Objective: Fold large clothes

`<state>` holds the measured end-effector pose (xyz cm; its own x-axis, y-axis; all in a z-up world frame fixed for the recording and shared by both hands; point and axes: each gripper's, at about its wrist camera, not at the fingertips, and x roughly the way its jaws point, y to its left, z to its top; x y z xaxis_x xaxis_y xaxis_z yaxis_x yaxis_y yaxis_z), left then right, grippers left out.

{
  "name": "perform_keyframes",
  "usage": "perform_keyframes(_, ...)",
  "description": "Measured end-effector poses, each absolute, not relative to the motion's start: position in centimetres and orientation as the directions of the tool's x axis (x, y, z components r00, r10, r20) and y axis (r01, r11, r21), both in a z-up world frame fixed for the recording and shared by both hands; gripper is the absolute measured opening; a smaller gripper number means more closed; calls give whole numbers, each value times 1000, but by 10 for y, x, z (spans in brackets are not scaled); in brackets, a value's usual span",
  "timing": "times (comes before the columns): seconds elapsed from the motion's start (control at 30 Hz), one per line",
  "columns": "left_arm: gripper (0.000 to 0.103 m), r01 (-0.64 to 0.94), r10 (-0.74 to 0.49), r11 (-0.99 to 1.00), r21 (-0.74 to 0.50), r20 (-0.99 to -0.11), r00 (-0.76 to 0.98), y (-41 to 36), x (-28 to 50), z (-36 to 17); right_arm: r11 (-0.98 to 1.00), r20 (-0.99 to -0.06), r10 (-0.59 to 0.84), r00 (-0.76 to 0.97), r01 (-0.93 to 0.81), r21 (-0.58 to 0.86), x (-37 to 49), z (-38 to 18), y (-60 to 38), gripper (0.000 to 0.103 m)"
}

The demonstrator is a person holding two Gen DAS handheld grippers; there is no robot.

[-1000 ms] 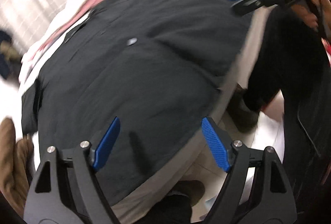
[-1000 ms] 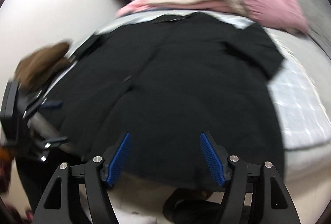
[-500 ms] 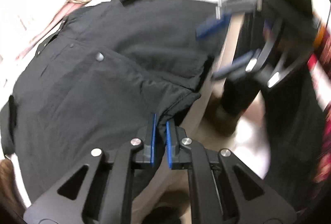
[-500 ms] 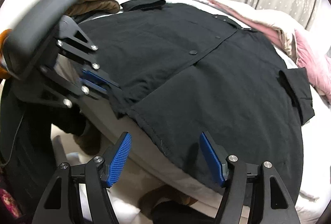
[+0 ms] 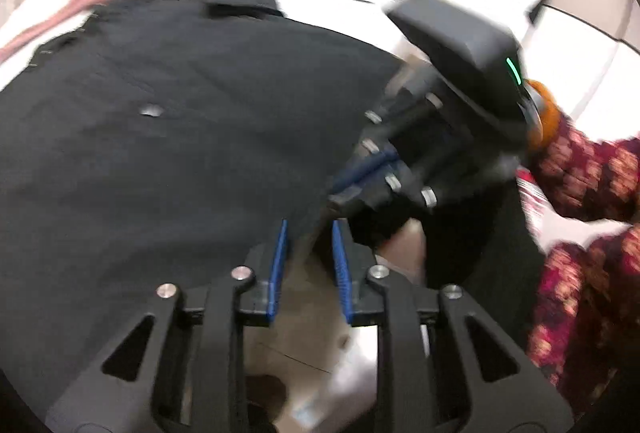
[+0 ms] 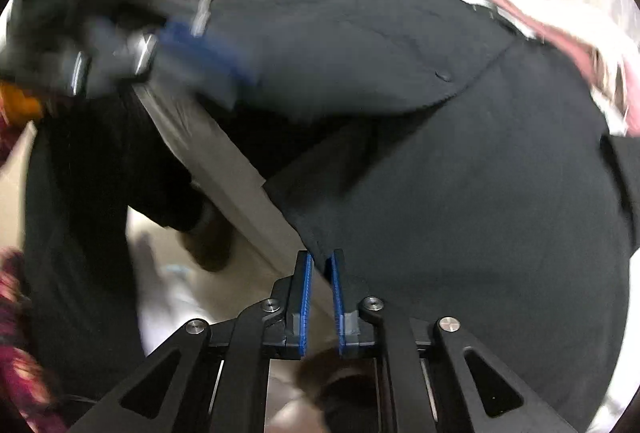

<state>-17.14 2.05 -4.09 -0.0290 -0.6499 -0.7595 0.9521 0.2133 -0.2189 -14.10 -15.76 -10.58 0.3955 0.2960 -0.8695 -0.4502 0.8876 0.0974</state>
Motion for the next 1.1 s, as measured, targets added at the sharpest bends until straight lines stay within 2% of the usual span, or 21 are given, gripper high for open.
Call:
perform_keyframes(0.07, 45, 953, -689, 184, -239, -723, -49, 25, -174, -30, 888, -839, 355, 413, -430, 164, -146, -96, -172, 21)
perform_keyframes(0.1, 63, 952, -703, 196, -234, -710, -30, 26, -172, -26, 893, -824, 364, 433, -413, 177, -149, -90, -179, 33)
perform_keyframes(0.13, 72, 947, -721, 224, -230, -693, 2, 27, -166, -19, 900, -813, 365, 453, -396, 183, -151, -86, -185, 49)
perform_keyframes(0.2, 72, 935, -731, 261, -242, -682, 27, 24, -153, -14, 917, -790, 354, 500, -352, 188, -152, -76, -198, 62)
perform_keyframes(0.3, 74, 899, -684, 385, -207, -719, 127, 6, -124, -12, 947, -780, 305, 546, -264, 186, -143, -64, -217, 62)
perform_keyframes(0.43, 91, 815, -588, 563, -140, -760, 275, -13, -93, -11, 986, -784, 165, 598, -84, 143, -123, -52, -247, 68)
perform_keyframes(0.5, 97, 776, -562, 609, -163, -779, 277, -21, -77, -13, 991, -790, 91, 606, 20, 130, -112, -50, -264, 69)
perform_keyframes(0.63, 99, 723, -563, 651, -232, -787, 254, -39, -50, -14, 966, -807, 27, 590, 193, 173, -88, -51, -303, 71)
perform_keyframes(0.77, 100, 662, -554, 704, -257, -781, 286, -50, -23, -13, 934, -834, -49, 549, 322, 157, -71, -54, -324, 71)
perform_keyframes(0.97, 100, 554, -562, 765, -328, -761, 325, -45, 11, -34, 909, -818, -133, 560, 398, 124, -57, -49, -356, 71)
perform_keyframes(1.1, 100, 465, -470, 840, -280, -803, 365, -32, 30, -49, 865, -813, -189, 551, 485, 127, -61, -52, -392, 71)
